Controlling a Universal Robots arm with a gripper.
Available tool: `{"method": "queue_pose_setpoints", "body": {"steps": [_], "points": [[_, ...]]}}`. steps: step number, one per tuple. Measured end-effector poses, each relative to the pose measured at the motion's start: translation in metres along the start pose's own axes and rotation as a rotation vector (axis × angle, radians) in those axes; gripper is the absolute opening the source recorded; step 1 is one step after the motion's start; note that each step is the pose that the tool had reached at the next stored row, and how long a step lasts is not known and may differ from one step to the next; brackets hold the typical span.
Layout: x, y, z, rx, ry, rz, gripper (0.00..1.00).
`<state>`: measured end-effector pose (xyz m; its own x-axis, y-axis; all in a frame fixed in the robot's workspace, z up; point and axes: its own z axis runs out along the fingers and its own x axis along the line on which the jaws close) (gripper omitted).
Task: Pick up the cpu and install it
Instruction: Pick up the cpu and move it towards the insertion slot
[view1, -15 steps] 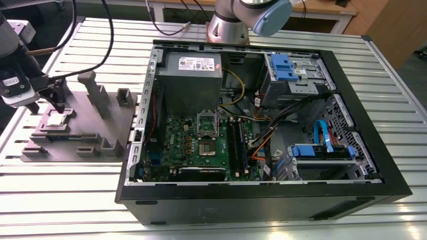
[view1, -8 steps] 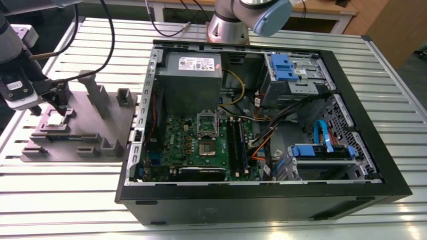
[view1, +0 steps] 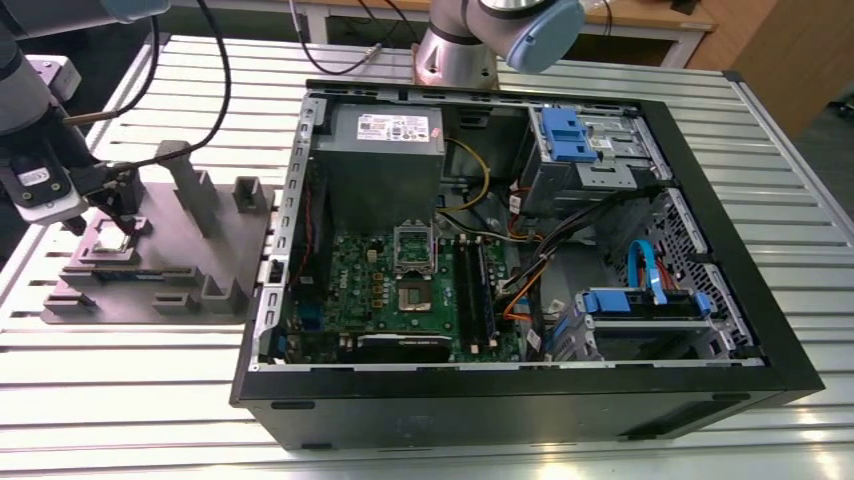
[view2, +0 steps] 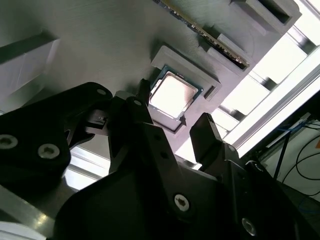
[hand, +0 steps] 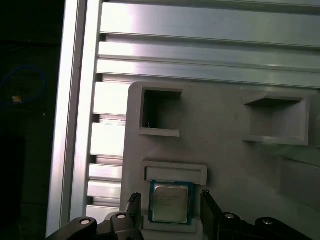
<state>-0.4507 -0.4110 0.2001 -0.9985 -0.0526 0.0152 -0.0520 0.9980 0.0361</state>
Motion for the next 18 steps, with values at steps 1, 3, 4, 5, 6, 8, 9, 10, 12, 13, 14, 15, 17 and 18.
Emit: {"method": "queue_pose_setpoints", "body": {"steps": [1, 3, 4, 5, 6, 8, 9, 10, 12, 13, 14, 15, 17, 18], "points": [[0.0, 0.0, 0.0009, 0.0, 0.0, 0.0, 0.59], [0.0, -0.0001, 0.0029, 0.0, 0.0001, 0.001, 0.59], [-0.0001, -0.0001, 0.004, 0.0, 0.0, 0.001, 0.59], [-0.0001, -0.0002, 0.0049, 0.0, 0.0, 0.001, 0.59], [-0.0001, -0.0002, 0.0058, 0.0, 0.0, 0.002, 0.59], [-0.0001, -0.0003, 0.0075, 0.0, 0.0, 0.003, 0.59], [-0.0001, -0.0003, 0.0082, 0.0, 0.0, 0.003, 0.59], [-0.0001, -0.0003, 0.0088, 0.0, 0.0001, 0.003, 0.59], [-0.0001, -0.0004, 0.0099, 0.0, 0.0, 0.003, 0.59], [-0.0001, -0.0004, 0.0102, -0.0001, 0.0, 0.003, 0.59], [-0.0001, -0.0004, 0.0103, -0.0001, 0.0001, 0.003, 0.59], [-0.0001, -0.0004, 0.0104, -0.0002, 0.0, 0.003, 0.59], [-0.0001, -0.0004, 0.0104, -0.0002, 0.0, 0.003, 0.59], [0.0, -0.0004, 0.0106, -0.0003, -0.0001, 0.003, 0.59]]}}
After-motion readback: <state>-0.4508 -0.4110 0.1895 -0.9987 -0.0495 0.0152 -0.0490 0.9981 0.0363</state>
